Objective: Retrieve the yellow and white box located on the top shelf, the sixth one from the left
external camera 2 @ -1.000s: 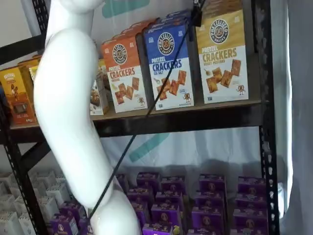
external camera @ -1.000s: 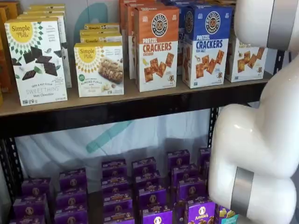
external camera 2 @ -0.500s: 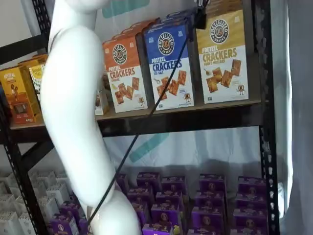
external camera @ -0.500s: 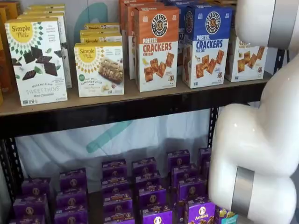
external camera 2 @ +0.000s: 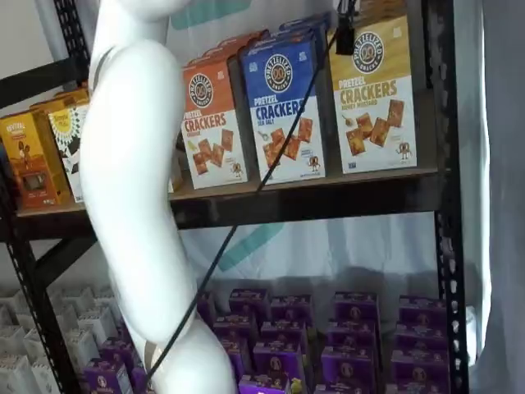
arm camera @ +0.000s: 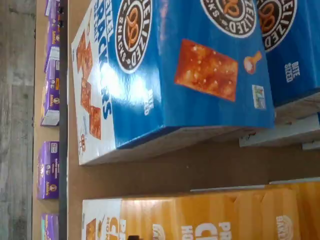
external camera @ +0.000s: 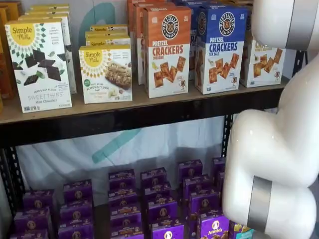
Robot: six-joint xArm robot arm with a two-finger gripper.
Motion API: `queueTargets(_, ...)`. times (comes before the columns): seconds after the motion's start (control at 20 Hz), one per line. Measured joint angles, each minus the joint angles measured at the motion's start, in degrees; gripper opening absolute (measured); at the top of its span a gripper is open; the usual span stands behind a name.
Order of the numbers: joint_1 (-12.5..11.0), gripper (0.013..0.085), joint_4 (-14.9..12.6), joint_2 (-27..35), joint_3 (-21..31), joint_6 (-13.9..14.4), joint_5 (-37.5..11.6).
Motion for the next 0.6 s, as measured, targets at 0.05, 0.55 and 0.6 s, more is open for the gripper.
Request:
queueTargets(0.05, 0.0, 0.085, -0.2, 0.0, 0.0, -0.1, -0.1)
queueTargets(0.55, 1.0, 0.085, -3.1, 0.2, -0.2, -0.5, -0.5)
queueTargets(0.6, 1.0, 0.085, -3.2, 0.3, -0.4, -0.4, -0.5)
